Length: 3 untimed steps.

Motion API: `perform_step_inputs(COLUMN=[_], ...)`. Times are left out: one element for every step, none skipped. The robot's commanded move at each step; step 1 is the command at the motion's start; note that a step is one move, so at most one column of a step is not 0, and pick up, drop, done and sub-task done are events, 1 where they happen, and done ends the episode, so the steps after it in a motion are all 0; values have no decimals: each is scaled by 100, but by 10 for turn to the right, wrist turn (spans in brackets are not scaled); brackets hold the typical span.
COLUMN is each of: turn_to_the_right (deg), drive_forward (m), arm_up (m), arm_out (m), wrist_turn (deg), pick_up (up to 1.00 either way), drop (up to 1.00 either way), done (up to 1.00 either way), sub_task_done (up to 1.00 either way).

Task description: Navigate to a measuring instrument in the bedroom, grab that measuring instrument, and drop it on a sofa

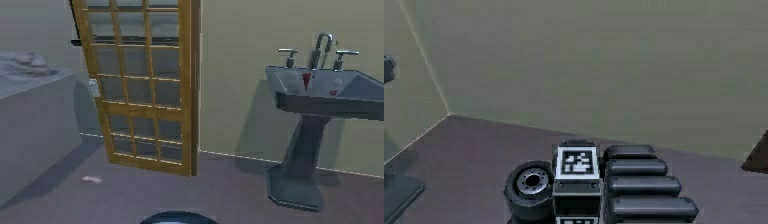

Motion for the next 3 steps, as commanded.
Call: perform_step_inputs(turn_to_the_right=[0,-450,-330], drive_forward=[45,0,0], arm_up=[0,0,0], arm_out=[0,0,0], wrist_turn=[0,0,0], pick_up=[0,0,0], drop=[0,0,0], done=[0,0,0], sub_task_done=[0,0,0])
